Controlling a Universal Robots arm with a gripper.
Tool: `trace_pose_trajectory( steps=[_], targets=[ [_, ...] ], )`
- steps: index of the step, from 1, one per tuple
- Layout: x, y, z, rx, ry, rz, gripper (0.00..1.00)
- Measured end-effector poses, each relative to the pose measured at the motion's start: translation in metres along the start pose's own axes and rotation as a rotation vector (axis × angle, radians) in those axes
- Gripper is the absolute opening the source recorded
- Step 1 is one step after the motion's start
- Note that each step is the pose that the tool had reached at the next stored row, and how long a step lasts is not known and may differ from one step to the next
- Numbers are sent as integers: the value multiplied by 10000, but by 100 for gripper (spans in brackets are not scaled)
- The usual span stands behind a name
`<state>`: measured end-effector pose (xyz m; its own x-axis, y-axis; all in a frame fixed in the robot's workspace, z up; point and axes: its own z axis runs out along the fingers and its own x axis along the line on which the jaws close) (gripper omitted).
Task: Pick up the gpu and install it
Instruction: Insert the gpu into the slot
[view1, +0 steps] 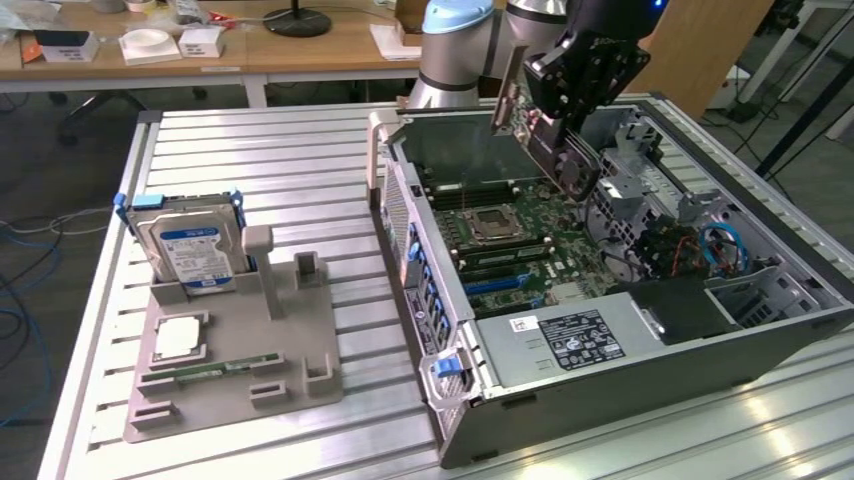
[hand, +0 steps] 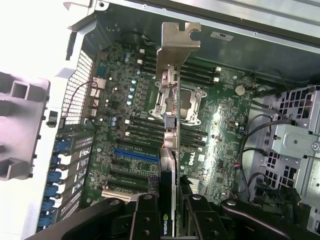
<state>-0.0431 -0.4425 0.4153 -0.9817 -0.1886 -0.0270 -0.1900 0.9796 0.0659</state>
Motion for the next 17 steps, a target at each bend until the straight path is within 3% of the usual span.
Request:
trace_pose_trajectory(
  steps=[17],
  targets=[
    [0, 0, 0, -15, 37, -559, 26]
  ],
)
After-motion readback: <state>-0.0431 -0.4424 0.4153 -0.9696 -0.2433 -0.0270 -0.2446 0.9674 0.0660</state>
